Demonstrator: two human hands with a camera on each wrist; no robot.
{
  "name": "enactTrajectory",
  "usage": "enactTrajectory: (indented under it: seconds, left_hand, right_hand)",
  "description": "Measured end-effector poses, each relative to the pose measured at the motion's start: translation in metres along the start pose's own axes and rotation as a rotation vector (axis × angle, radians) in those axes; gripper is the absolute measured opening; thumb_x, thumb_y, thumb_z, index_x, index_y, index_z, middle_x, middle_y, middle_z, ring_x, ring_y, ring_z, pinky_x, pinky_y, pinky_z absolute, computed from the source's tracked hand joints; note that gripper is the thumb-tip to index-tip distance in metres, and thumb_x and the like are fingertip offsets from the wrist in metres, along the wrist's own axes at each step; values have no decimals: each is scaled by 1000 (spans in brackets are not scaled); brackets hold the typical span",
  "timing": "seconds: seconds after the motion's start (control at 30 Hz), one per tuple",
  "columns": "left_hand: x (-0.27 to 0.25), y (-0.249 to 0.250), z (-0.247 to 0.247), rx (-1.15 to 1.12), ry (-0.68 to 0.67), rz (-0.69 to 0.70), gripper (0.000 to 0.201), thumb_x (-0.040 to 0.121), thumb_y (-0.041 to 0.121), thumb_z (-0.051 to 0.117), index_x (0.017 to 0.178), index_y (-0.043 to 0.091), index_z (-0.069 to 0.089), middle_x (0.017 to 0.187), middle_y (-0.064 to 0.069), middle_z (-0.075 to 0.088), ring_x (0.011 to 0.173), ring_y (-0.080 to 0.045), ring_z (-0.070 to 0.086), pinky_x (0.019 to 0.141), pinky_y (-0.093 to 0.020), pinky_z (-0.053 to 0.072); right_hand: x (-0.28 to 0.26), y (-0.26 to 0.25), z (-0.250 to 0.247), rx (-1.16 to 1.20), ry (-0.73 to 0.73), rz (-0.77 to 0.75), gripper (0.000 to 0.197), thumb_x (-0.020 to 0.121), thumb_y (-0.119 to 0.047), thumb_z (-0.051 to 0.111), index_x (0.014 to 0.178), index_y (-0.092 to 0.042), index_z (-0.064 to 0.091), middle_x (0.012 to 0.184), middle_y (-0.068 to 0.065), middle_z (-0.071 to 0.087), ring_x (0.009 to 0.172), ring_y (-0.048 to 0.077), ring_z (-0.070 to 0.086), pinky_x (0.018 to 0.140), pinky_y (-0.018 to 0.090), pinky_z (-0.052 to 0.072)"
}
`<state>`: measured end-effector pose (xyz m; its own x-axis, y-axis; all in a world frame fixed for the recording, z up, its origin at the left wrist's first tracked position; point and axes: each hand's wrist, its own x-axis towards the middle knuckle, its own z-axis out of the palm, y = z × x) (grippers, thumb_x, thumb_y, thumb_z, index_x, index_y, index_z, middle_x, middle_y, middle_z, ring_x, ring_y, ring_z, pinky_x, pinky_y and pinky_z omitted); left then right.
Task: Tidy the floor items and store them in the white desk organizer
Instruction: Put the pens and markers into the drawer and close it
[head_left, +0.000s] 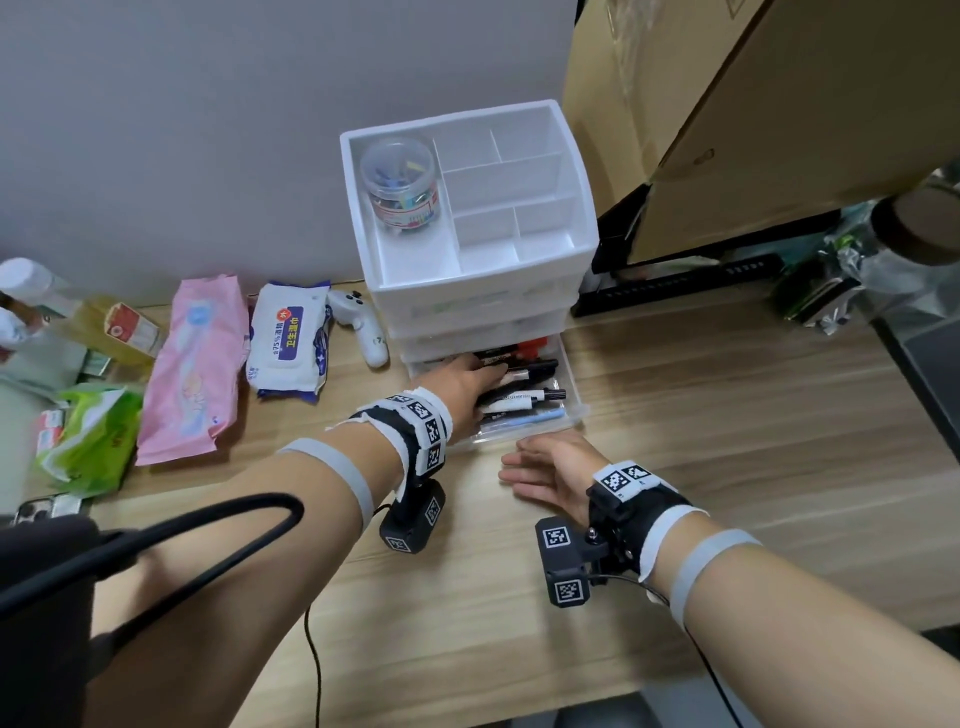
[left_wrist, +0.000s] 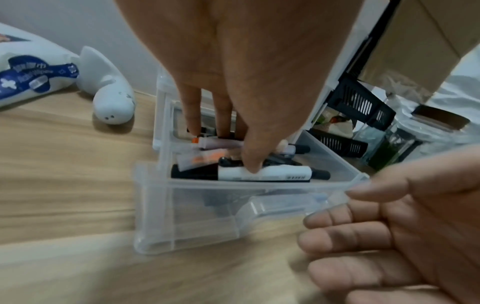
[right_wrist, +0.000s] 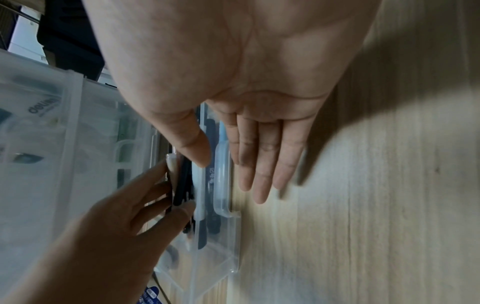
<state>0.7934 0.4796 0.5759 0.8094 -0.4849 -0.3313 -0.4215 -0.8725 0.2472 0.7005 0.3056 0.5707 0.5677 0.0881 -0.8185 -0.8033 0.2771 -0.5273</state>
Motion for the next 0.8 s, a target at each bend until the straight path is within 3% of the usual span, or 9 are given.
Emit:
enactTrajectory:
  seconds: [0.07,0.13,0.23,0.37,0.53,0.63,0.7,0.8]
  left_hand:
    - [-4,-2,0,120,13,-14,79,82,19,69,148,43,32,128,-5,53,102,-30,61,70,-37,53]
    - [-4,-2,-2,149,62,-27,79,81,12,69,144,45,35,119,-2,56,94,-27,64,61,-34,50]
    - [-4,-3,1,43,151,34,67,84,15,67,139,46,44,121,1,59,104,-26,62,70,-40,57]
    - [-8,1,4,12,192,124,47,89,31,65,134,42,55,119,-3,58,112,-27,53,80,-44,53]
    - [-8,-4,7,123,201,18,54,88,13,63,132,44,56,111,-5,54,104,-29,55,75,-42,52]
    - [-8,-2,4,-8,162,-43,35,98,35,50,134,37,52,116,-3,61,98,-29,64,73,-41,57]
    - [-7,1,5,-30,84,-28,39,97,44,49,134,33,47,117,-3,66,99,-29,66,77,-41,57]
    - [-8,0,5,-23,84,-34,37,92,25,59,128,31,52,117,-3,60,94,-30,65,70,-40,56]
  right_hand:
    - [1,1,3,4,-11,1,22,96,-12,55,116,-2,55,106,19,73,94,33,74,91,46,57]
    - [2,1,4,4,-9,-1,24,96,-12,54,117,-1,54,106,19,73,94,33,74,91,46,57]
    - [5,2,3,-7,3,-4,28,95,-13,54,119,0,54,105,18,74,93,33,74,91,45,57]
    - [7,3,3,-13,5,-2,30,95,-14,53,121,1,54,104,18,74,93,32,74,90,45,57]
    - [8,3,3,-14,12,8,35,95,-15,55,125,1,51,103,17,75,92,32,74,83,42,59]
    - [9,3,3,-12,20,14,35,95,-15,55,125,2,51,102,17,75,92,32,75,79,40,60]
    - [10,4,3,-8,19,13,34,95,-16,55,124,1,52,102,17,75,92,32,74,81,41,59]
    - [11,4,2,-3,13,13,34,95,-16,55,124,2,53,102,17,75,92,32,74,82,41,59]
